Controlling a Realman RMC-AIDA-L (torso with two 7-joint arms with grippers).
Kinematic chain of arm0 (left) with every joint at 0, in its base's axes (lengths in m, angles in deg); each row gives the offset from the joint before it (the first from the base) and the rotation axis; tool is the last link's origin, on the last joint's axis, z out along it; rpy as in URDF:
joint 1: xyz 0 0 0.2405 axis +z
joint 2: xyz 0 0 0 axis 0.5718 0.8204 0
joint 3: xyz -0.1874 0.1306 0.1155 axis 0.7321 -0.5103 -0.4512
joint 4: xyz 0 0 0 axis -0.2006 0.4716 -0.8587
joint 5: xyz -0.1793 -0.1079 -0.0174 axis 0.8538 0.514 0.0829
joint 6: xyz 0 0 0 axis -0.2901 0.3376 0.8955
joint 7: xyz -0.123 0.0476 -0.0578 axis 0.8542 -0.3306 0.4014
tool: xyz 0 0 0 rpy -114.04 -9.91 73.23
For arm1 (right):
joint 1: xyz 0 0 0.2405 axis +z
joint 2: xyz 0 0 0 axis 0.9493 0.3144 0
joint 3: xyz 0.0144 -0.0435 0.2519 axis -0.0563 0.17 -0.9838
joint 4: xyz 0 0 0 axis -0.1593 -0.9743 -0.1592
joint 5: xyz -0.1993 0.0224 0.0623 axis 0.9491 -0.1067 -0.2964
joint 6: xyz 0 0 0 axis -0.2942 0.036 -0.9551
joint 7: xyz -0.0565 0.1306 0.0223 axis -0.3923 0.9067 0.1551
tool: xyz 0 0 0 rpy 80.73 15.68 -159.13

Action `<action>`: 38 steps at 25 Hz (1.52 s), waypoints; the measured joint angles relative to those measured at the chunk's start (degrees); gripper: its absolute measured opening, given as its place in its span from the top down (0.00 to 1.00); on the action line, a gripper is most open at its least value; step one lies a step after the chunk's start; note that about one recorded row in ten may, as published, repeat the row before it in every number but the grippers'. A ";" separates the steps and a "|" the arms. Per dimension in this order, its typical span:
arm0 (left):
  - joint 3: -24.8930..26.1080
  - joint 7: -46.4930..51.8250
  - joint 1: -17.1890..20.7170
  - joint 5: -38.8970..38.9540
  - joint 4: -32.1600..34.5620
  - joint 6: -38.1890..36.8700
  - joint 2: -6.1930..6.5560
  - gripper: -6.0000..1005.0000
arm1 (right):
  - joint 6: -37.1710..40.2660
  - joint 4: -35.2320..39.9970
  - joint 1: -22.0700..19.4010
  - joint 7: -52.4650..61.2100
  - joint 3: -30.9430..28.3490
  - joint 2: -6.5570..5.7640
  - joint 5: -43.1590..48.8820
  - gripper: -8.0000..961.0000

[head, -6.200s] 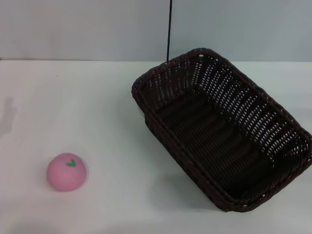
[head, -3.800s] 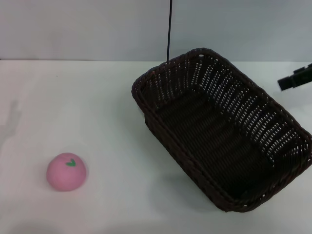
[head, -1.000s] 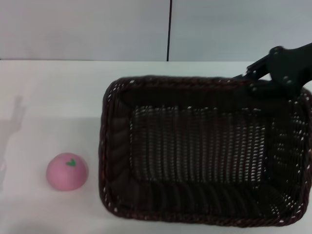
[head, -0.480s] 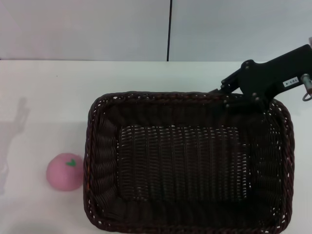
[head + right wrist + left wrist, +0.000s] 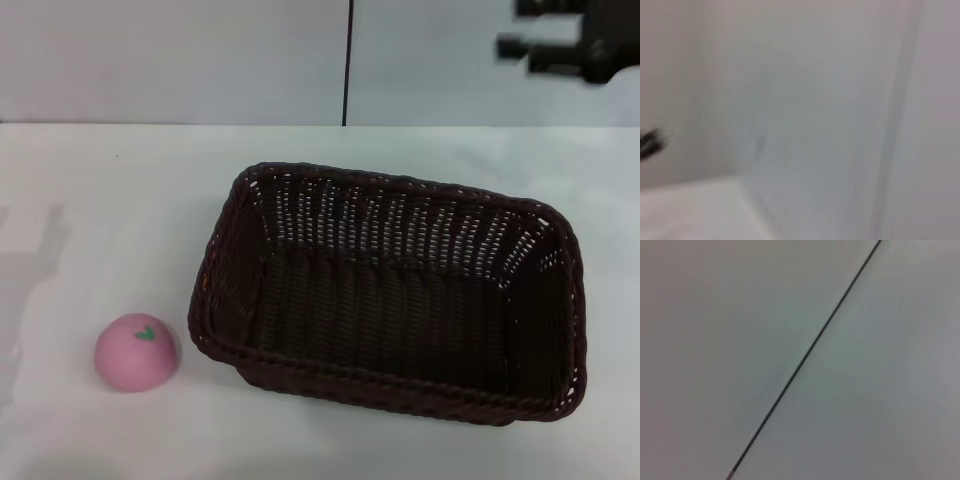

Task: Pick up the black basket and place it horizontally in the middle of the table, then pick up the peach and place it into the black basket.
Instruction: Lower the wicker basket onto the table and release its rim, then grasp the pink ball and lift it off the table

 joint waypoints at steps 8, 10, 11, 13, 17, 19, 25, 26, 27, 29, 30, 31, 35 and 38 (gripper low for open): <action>-8.32 2.65 -1.23 -0.03 8.37 -4.36 0.56 0.18 | -2.61 -9.29 -15.23 -9.62 -4.52 3.67 -23.22 0.38; -10.30 4.80 -1.64 -0.02 11.92 -5.89 0.70 0.18 | -2.33 -10.72 -16.94 -10.65 -4.82 4.14 -26.01 0.38; -11.74 6.04 -1.82 -0.02 14.21 -7.10 0.94 0.18 | -2.12 -11.48 -18.05 -11.48 -5.04 4.50 -27.86 0.38; -12.63 6.67 -1.88 -0.01 15.56 -7.80 1.18 0.18 | -1.66 -13.03 -20.78 -13.21 -5.63 5.44 -32.23 0.38; -16.45 7.49 -1.63 0.00 18.34 -9.71 2.49 0.18 | -0.88 -15.32 -25.76 -14.07 -9.51 7.16 -37.42 0.38; -19.32 7.57 -1.21 0.00 19.38 -10.14 3.27 0.18 | -0.57 -16.69 -26.77 -14.09 -12.96 7.53 -37.70 0.38; -24.25 7.62 -0.18 0.00 22.64 -10.45 3.89 0.18 | 0.04 -20.59 -28.56 -14.49 -20.42 7.68 -37.75 0.38; -25.10 7.64 0.13 -0.01 23.51 -10.31 3.89 0.18 | 0.05 -20.97 -28.92 -14.66 -21.00 7.69 -37.75 0.38; -26.85 7.65 0.82 0.00 25.03 -10.18 3.90 0.18 | 0.09 -21.26 -29.44 -14.74 -21.33 7.70 -37.74 0.38; -28.62 7.66 1.47 -0.01 26.26 -10.23 4.01 0.18 | 0.12 -21.57 -29.73 -14.75 -21.35 7.71 -37.73 0.38; -29.72 7.68 1.88 0.00 26.92 -10.24 4.08 0.18 | 0.13 -21.72 -29.79 -14.75 -21.36 7.71 -37.73 0.38; -30.68 7.70 2.16 0.00 27.34 -10.20 4.12 0.18 | -0.12 -22.06 -29.91 -14.76 -21.43 7.73 -37.71 0.38; -36.73 8.23 2.96 0.00 28.35 -9.55 4.15 0.18 | -0.42 -22.33 -29.65 -14.78 -22.07 7.73 -37.72 0.38; -41.01 8.13 3.00 -0.01 28.76 -7.67 3.83 0.19 | -0.69 -22.40 -29.19 -14.86 -22.23 7.74 -37.72 0.38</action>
